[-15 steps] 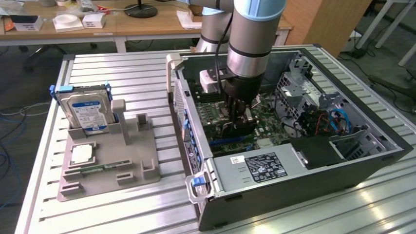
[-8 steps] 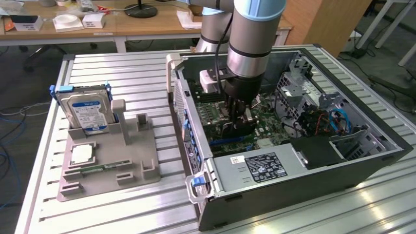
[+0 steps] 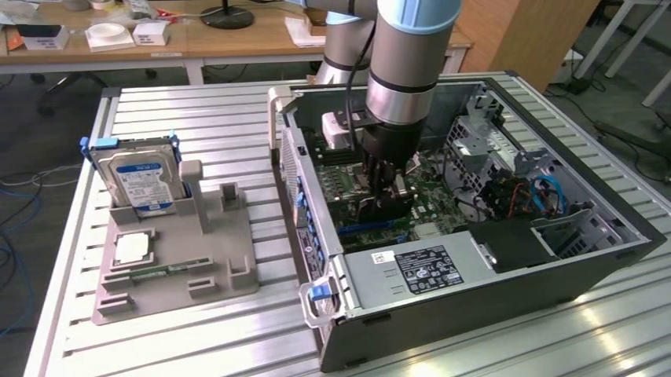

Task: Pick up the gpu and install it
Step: 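Insert the gpu into the slot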

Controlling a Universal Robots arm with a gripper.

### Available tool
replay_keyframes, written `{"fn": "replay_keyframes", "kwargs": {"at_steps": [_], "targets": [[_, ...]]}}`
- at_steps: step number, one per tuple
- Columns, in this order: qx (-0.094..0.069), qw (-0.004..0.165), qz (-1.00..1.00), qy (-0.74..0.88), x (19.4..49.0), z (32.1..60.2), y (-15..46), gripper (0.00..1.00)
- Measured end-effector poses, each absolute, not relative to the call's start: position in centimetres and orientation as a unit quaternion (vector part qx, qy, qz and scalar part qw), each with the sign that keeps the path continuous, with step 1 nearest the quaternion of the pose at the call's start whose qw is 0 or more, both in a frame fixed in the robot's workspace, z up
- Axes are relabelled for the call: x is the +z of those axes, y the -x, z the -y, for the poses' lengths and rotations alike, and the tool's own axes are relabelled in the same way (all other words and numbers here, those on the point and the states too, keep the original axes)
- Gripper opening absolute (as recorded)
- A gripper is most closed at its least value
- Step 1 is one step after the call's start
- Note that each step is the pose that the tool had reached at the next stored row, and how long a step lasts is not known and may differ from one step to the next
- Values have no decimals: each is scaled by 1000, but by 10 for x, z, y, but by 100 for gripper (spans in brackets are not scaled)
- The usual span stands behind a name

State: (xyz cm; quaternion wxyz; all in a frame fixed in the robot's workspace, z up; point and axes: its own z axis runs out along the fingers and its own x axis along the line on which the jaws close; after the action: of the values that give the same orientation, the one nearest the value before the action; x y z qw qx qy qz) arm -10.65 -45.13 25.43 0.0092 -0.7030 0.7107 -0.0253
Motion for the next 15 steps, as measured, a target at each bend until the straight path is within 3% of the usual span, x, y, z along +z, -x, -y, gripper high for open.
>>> {"fn": "replay_keyframes", "kwargs": {"at_steps": [15], "targets": [[-25,9,-711,703,253,451,106,26]]}}
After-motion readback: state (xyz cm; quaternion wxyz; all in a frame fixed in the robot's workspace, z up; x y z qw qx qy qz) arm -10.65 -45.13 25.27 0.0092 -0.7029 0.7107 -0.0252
